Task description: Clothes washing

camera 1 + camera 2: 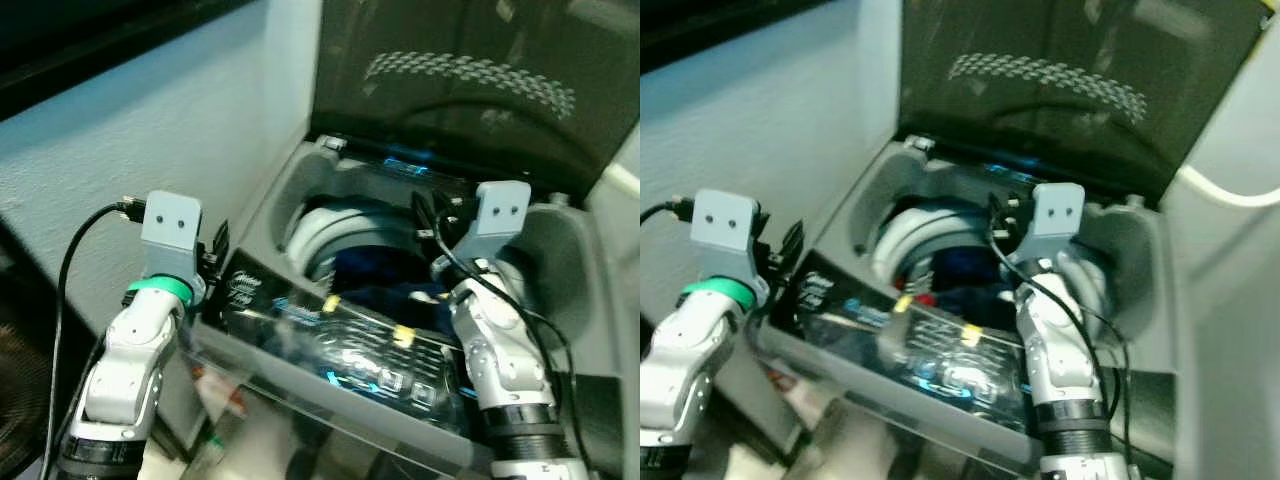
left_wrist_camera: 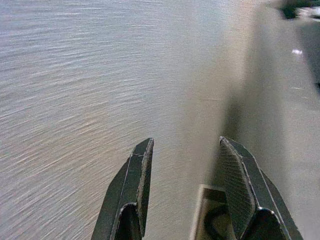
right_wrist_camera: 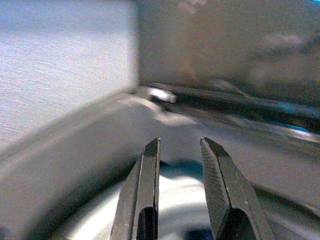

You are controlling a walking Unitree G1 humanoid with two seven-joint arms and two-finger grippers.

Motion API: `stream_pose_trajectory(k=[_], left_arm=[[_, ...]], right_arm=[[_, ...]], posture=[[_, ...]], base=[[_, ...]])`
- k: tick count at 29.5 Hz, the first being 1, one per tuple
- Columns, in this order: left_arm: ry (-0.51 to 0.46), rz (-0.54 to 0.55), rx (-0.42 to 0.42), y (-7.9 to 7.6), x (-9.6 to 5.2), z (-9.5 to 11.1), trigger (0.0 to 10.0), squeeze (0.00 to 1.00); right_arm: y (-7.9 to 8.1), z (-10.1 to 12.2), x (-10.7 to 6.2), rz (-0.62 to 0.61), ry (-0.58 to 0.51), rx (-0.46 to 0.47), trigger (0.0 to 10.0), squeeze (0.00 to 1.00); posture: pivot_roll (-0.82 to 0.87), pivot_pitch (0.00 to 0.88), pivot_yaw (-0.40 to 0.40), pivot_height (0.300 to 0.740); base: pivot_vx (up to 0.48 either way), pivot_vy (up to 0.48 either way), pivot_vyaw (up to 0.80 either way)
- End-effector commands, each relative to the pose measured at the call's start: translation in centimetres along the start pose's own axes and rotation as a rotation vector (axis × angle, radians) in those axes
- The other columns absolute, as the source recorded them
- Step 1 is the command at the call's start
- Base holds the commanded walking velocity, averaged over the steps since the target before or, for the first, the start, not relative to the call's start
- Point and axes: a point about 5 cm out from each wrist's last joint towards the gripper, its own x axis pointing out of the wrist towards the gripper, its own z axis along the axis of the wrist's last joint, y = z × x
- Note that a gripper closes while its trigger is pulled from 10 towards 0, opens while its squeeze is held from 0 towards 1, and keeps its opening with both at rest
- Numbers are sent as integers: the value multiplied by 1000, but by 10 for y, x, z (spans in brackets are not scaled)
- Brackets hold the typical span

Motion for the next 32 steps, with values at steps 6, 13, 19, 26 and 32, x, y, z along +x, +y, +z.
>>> stream_pose_trajectory(k=[6,13,19,26,32], left_arm=[[18,-21,5,-3,-2,-3,10000,0],[32,-19,9,-3,-3,-6,10000,0],[34,-15,12,-2,-2,-6,10000,0],[31,-9,3,-3,-1,-6,10000,0],[39,-1,-15,-3,-4,-7,10000,0]], right_arm=[[-5,-1,0,-18,14,-13,10000,0],[-9,0,2,-26,17,-33,10000,0],[-11,7,8,-38,-3,-54,10000,0],[-9,6,9,-30,5,-55,10000,0],[-12,6,11,-30,10,-59,10000,0]], posture=[[61,40,-1,740],[65,39,-2,740],[70,49,-3,740],[63,56,-13,740],[58,66,-25,740]], base=[[0,0,800],[0,0,800],[0,0,800],[0,0,800],[0,0,800]])
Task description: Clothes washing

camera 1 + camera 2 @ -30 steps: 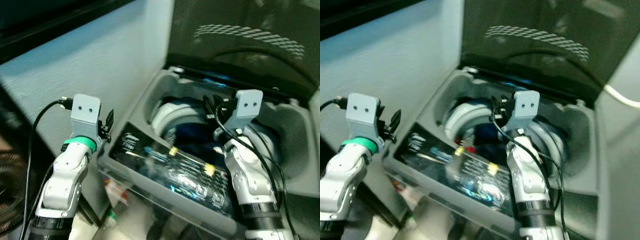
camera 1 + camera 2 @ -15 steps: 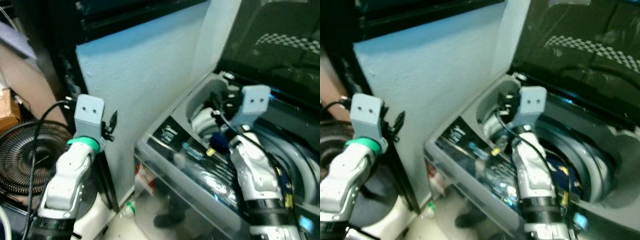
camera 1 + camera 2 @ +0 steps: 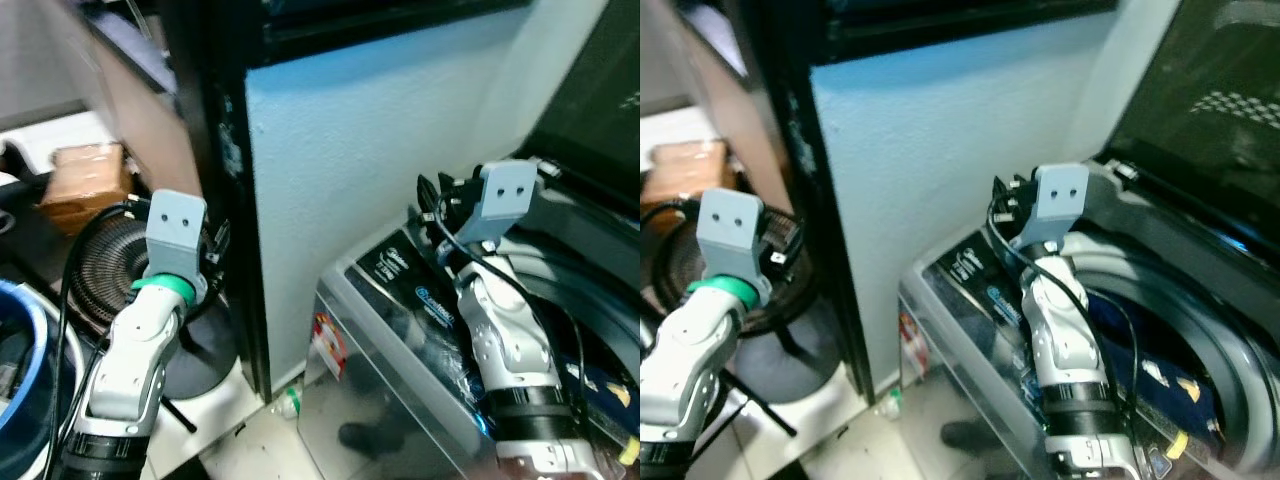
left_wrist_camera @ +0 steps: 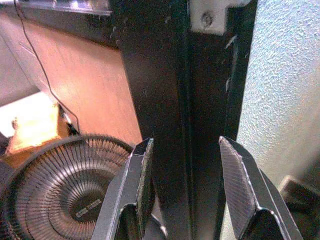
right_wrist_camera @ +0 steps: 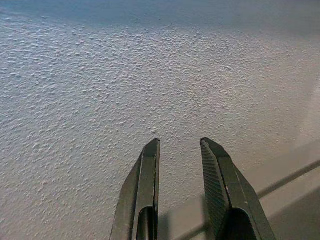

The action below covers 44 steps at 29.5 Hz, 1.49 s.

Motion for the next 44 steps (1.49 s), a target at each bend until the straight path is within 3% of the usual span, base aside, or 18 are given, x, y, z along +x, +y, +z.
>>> stream_pose_trajectory(k=[1,4,8,19,34,37,44], left_arm=[[24,12,1,4,-3,-4,10000,0],[23,6,2,4,-4,-5,10000,0],[-11,-93,-25,-5,-9,-2,10000,0],[-22,-81,-59,-3,-5,1,10000,0],[-11,-63,-56,2,-9,0,10000,0],[-6,-45,-83,2,-10,-1,10000,0],[-8,-44,-115,1,-9,0,10000,0]], right_arm=[[2,-5,-1,9,22,-3,10000,0],[2,-6,-2,0,28,10,10000,0],[-6,-9,-6,-38,45,-4,10000,0],[-17,-6,-13,-88,33,4,10000,0],[-14,-6,-9,-77,40,3,10000,0],[-15,-7,-10,-90,26,69,10000,0],[-7,-8,-9,-61,23,92,10000,0]], posture=[[58,66,-25,740],[61,70,-29,740],[46,79,-12,740],[29,74,-4,740],[53,73,-22,740],[58,69,-25,740],[55,63,-22,740]], base=[[0,0,800],[0,0,800],[0,0,800],[0,0,800],[0,0,800],[0,0,777],[0,261,104]])
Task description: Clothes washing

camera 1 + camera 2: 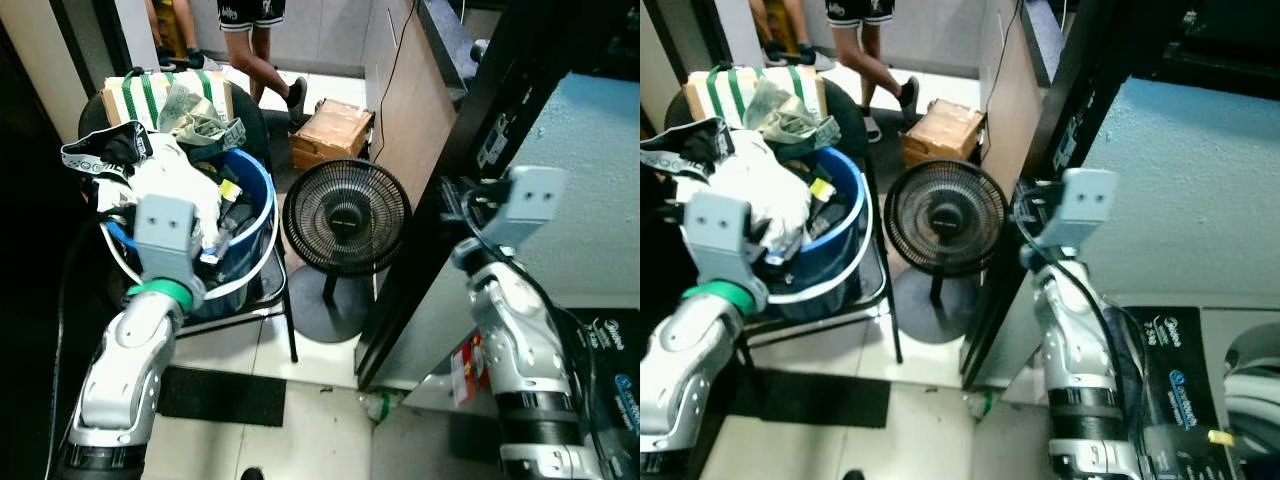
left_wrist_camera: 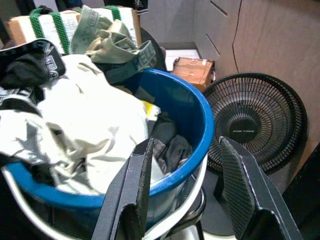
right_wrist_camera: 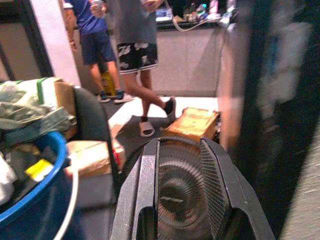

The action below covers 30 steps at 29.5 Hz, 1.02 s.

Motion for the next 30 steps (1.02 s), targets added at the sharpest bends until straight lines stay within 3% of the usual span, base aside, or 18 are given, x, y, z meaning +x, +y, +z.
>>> stream_pose_trajectory(k=[1,12,21,30], left_arm=[[9,-19,-19,-5,-1,-2,10000,0],[2,-23,-25,-5,0,-1,10000,0],[-45,10,-106,-9,-1,4,10000,0],[-77,41,-91,-6,0,10,10000,0]], right_arm=[[-3,-5,-3,-15,17,17,10000,0],[-4,-7,-7,-13,24,15,10000,0],[6,-10,-8,20,28,21,10000,0],[7,-10,-7,32,35,22,10000,0]], posture=[[55,63,-22,740],[47,56,-21,740],[47,54,-25,740],[50,61,-31,740]], base=[[0,480,0],[0,480,0],[0,-157,0],[0,0,0]])
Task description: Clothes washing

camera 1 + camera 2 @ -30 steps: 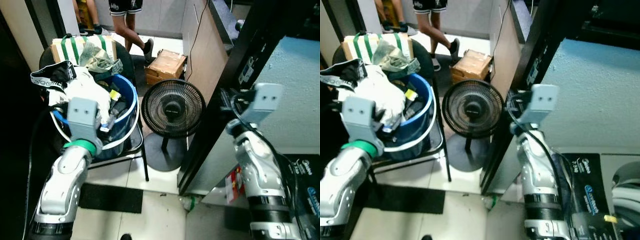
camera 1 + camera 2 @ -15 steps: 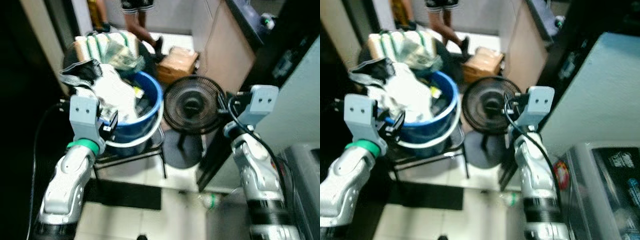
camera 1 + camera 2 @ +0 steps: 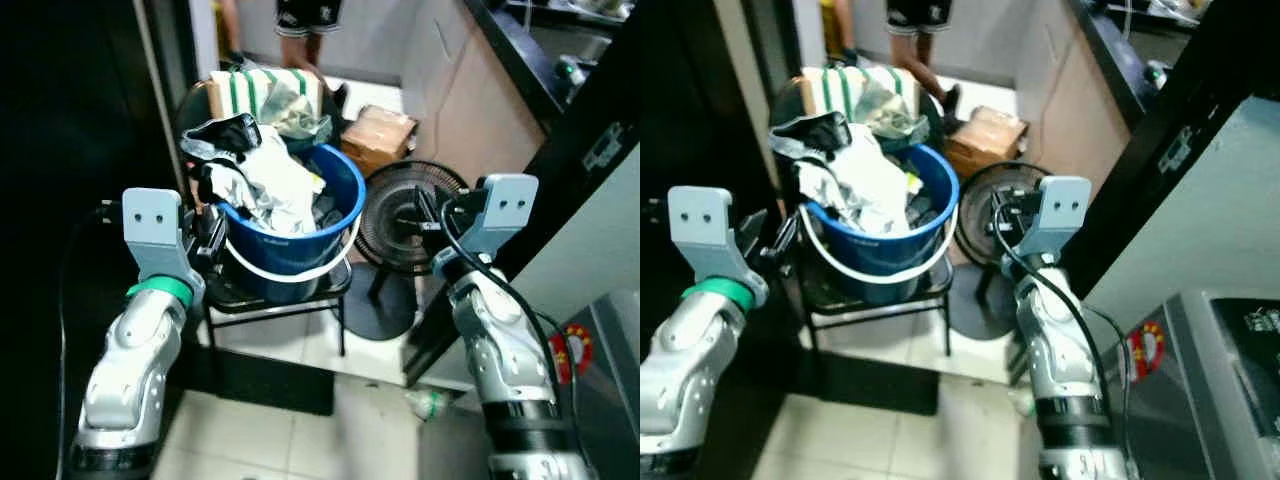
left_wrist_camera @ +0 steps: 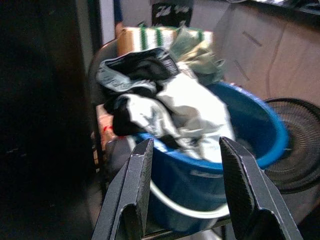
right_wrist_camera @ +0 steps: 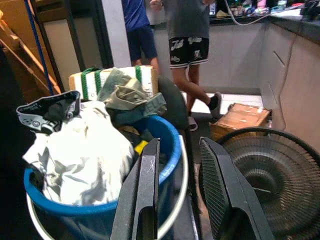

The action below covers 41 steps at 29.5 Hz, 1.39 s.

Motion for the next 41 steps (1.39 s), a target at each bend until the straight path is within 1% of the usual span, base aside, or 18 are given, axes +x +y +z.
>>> stream_pose_trajectory(k=[1,8,12,18,23,31,41], left_arm=[[-22,-5,-3,-4,1,3,10000,0],[-47,6,-21,-7,3,8,10000,0],[-52,8,-16,-8,4,8,10000,0],[-55,11,-15,-9,4,7,10000,0],[-54,10,-15,-9,4,7,10000,0],[-51,2,-20,-10,5,5,10000,0],[-54,-14,-23,-11,7,6,10000,0]], right_arm=[[-6,-1,-2,-17,9,1,10000,0],[-5,0,-1,1,9,-22,10000,0],[-4,-1,-1,16,21,-21,10000,0],[-5,1,-2,16,3,-27,10000,0],[-6,1,-1,7,7,-5,10000,0],[-5,0,0,5,11,-17,10000,0],[-8,-2,-3,-16,23,-34,10000,0]], posture=[[50,61,-31,740],[48,61,-33,740],[43,62,-34,740],[39,60,-35,740],[41,59,-38,740],[35,58,-36,740],[32,60,-34,740]], base=[[0,0,0],[0,0,0],[266,0,528],[344,0,800],[346,0,0],[345,0,0],[347,0,0]])
